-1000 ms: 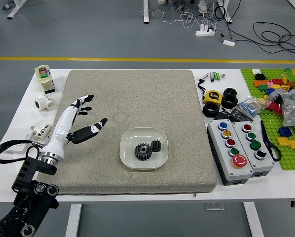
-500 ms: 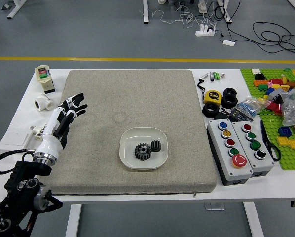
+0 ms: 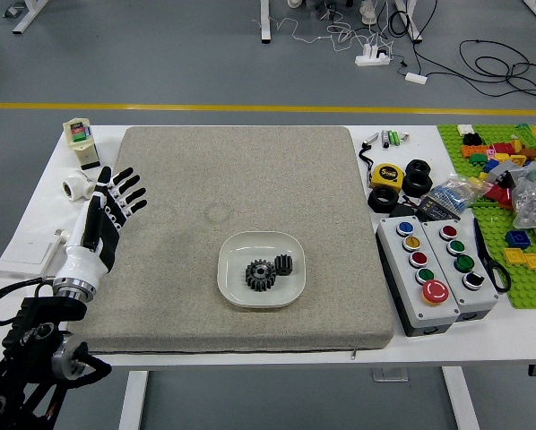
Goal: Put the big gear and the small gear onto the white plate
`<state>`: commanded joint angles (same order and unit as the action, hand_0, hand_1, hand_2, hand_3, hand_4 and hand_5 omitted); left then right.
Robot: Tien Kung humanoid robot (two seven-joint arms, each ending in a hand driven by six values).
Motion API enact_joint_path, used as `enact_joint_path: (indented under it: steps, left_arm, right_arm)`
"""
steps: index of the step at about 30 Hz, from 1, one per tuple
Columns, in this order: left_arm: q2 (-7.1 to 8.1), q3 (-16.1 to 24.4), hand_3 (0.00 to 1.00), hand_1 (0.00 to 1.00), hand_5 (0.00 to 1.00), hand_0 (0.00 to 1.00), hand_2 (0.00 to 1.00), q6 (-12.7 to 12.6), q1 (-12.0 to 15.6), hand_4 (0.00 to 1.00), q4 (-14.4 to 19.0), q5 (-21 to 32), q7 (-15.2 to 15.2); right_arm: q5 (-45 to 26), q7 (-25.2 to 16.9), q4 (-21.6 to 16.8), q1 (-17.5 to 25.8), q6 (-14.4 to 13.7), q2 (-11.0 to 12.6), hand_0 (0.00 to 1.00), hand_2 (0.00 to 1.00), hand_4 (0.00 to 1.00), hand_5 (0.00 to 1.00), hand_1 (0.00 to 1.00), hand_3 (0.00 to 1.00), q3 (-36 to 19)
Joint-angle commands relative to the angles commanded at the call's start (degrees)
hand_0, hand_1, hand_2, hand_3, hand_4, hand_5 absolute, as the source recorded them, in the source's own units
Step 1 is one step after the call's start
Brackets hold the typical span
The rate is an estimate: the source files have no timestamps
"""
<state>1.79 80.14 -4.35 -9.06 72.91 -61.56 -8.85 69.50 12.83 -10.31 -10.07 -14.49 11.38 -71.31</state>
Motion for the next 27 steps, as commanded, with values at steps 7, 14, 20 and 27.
enact_joint_path:
  steps: [7,14,20,27]
  left_arm:
    - [0.20,0.3,0.856,0.846,0.998,0.793,0.892,0.2,0.1,0.824,0.1,-0.9,0.4]
    - [0.41,0.5,0.854,0.847,0.998,0.795,0.896,0.4,0.4,0.827,0.1,-1.7,0.5]
    - [0.67,0.3,0.853,0.849,0.998,0.798,0.898,0.3,0.9,0.828,0.2,-1.6,0.6]
    - [0.75,0.2,0.853,0.850,0.998,0.798,0.899,0.5,1.1,0.826,0.2,-1.6,0.7]
  right_arm:
    - [-0.3,-0.1,0.0,0.0,-0.1,0.0,0.659,0.744,0.756,0.608,0.673,0.557,0.1]
    - [-0.1,-0.1,0.0,0.3,-0.1,-0.1,0.659,0.744,0.756,0.608,0.673,0.557,0.1]
    - [0.0,0.0,0.0,0.5,-0.1,-0.1,0.659,0.744,0.755,0.609,0.674,0.556,0.1]
    - [0.2,0.0,0.0,0.6,-0.1,-0.2,0.659,0.744,0.755,0.609,0.675,0.556,0.1]
